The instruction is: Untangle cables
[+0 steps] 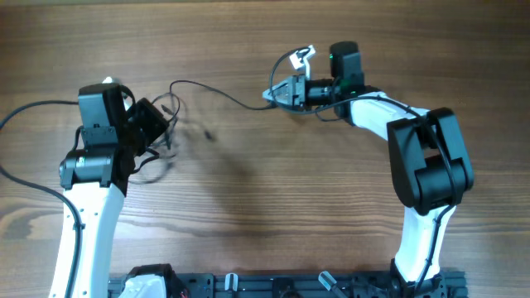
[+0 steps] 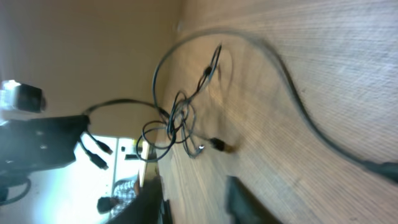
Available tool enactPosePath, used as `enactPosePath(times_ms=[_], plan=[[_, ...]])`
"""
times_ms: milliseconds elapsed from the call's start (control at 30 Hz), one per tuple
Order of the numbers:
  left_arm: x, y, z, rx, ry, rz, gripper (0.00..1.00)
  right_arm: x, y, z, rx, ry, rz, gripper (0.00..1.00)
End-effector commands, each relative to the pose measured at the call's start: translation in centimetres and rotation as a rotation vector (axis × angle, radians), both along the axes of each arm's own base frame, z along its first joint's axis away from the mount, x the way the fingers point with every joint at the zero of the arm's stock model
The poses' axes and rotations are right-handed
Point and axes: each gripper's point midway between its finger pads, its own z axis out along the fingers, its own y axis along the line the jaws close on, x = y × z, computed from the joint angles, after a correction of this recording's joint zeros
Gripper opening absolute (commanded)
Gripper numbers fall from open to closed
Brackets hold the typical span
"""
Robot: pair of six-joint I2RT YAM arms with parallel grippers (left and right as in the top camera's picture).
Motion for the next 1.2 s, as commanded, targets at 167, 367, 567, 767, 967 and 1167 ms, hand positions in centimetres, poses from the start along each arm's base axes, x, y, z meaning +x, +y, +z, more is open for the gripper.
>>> enactPosePath(times_ms=[167, 367, 567, 767, 967, 1167], plan=[[-1.3, -9.3, 6.4, -0.171, -0.333, -0.650, 0.04, -3.0, 0.8, 3.3, 0.132, 0.089, 0.161, 0.99], [-1.2, -9.4, 6.5, -0.213, -0.314, -0.618, 0.04, -4.3, 5.7, 3.6, 0.105, 0.023, 0.175, 0.72], [-0.5, -9.2, 7.5, -0.225, -0.348, -0.591, 0.04, -6.9, 8.6, 3.4, 0.093, 0.065, 0.232, 0.41], [-0.5, -9.2, 7.4, -0.226, -0.345, -0.590, 0.04, -5.9, 9.5, 4.0, 0.096, -0.022, 0.188, 0.61], [-1.3, -9.8, 7.3, -0.269, -0.323, -0.621, 0.04, -1.3, 9.4, 3.3, 0.028, -0.070, -0.067, 0.48], [-1.6, -10.0, 7.3, -0.283, -0.320, -0.634, 0.05, -0.3, 8.8, 3.2, 0.019, -0.066, -0.115, 0.05]])
